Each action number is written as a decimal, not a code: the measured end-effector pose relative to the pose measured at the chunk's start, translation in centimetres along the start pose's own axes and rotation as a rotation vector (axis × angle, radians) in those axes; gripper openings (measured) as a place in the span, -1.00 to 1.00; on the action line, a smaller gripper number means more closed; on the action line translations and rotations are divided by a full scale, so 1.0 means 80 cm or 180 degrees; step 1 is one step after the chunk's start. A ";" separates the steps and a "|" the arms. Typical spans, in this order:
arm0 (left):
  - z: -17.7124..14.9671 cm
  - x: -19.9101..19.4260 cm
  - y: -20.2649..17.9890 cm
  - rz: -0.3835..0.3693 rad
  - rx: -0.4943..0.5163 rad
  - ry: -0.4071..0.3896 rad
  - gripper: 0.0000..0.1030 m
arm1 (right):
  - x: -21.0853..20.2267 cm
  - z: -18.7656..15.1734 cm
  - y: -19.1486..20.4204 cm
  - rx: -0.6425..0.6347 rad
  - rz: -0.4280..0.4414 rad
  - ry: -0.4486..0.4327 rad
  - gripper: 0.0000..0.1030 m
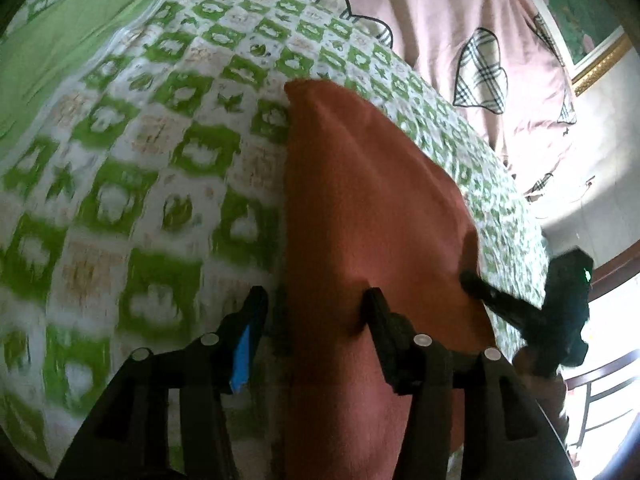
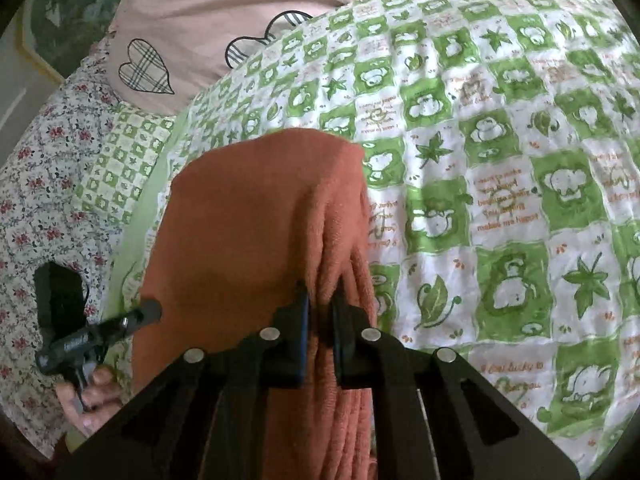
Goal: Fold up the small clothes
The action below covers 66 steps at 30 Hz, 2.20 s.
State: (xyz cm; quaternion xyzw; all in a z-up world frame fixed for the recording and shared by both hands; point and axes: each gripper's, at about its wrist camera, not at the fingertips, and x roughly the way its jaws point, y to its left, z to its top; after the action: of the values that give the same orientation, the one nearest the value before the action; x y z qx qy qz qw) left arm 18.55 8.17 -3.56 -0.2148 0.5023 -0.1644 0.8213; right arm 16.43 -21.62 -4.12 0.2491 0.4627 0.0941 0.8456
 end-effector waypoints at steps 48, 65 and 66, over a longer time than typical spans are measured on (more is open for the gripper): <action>-0.182 -0.073 -0.083 0.0735 0.1195 -0.0356 0.50 | -0.132 -0.068 0.087 -0.0225 0.0615 -0.0226 -0.90; -0.176 -0.066 -0.080 0.1043 0.0971 -0.0424 0.21 | -0.151 -0.048 0.077 0.0060 0.0841 -0.0404 -0.91; -0.174 -0.062 -0.082 0.1095 0.0996 -0.0422 0.20 | -0.154 -0.045 0.081 0.0028 0.0856 -0.0417 -0.91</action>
State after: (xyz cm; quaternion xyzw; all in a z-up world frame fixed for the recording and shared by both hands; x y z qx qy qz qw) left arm 3.53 2.38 -2.04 -0.0065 0.4449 -0.0834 0.8917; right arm 7.07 -19.60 6.62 0.3181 0.3693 0.1880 0.8527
